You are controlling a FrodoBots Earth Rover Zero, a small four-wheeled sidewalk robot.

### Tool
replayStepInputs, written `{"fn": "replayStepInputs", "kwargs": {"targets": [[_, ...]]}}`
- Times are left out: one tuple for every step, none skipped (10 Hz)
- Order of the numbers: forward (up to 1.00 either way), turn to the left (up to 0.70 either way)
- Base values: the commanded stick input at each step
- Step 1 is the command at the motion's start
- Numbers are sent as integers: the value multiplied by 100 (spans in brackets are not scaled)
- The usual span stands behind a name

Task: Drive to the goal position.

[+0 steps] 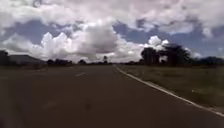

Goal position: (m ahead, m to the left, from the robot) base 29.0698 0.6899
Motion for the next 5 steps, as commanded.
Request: {"fn": "replayStepInputs", "kwargs": {"targets": [[100, 0], [100, 0], [100, 0], [100, 0], [100, 0]]}}
